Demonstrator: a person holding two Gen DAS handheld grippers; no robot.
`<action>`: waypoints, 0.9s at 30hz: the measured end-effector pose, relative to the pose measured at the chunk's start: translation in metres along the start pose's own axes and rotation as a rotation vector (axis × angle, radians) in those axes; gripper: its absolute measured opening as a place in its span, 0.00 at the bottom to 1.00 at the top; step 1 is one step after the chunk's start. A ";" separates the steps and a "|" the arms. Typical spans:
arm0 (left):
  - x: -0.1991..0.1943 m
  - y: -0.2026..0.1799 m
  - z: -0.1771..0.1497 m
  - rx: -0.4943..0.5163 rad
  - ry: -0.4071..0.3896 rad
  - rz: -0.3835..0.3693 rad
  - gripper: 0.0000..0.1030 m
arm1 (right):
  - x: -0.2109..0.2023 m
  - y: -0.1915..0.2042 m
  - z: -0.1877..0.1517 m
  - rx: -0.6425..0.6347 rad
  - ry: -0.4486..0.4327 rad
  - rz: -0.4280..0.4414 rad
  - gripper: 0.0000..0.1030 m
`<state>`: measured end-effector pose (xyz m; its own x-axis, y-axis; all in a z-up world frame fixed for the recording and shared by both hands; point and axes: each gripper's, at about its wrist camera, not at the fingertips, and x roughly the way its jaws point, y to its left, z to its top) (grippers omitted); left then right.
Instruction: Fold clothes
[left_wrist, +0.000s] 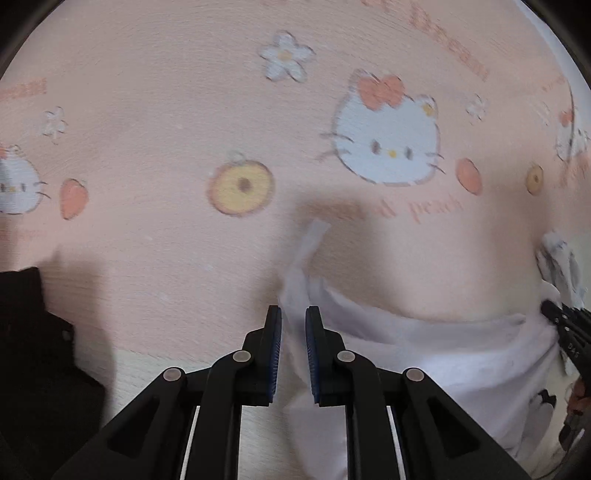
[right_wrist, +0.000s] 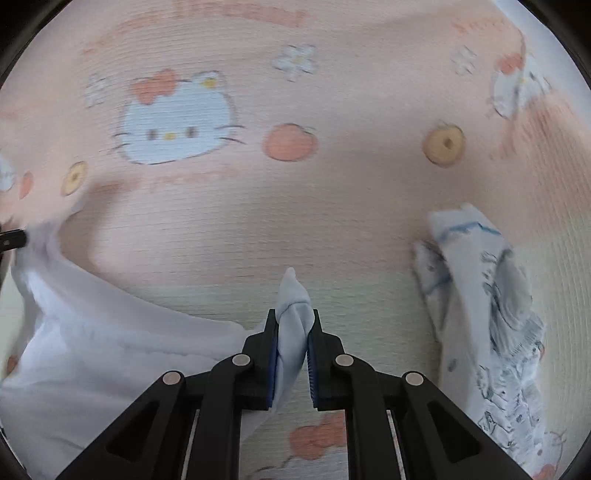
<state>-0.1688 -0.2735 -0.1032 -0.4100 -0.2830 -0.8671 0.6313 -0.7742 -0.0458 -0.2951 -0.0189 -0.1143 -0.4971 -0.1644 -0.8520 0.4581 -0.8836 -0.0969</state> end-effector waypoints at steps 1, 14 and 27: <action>-0.001 0.005 0.002 -0.009 0.004 -0.015 0.11 | 0.001 -0.004 0.000 0.017 0.006 0.002 0.10; 0.015 0.016 -0.004 -0.132 0.122 -0.270 0.57 | 0.004 -0.041 -0.007 0.274 0.083 0.267 0.58; 0.029 0.014 -0.020 -0.118 0.124 -0.219 0.57 | 0.004 -0.031 -0.029 0.230 0.188 0.256 0.63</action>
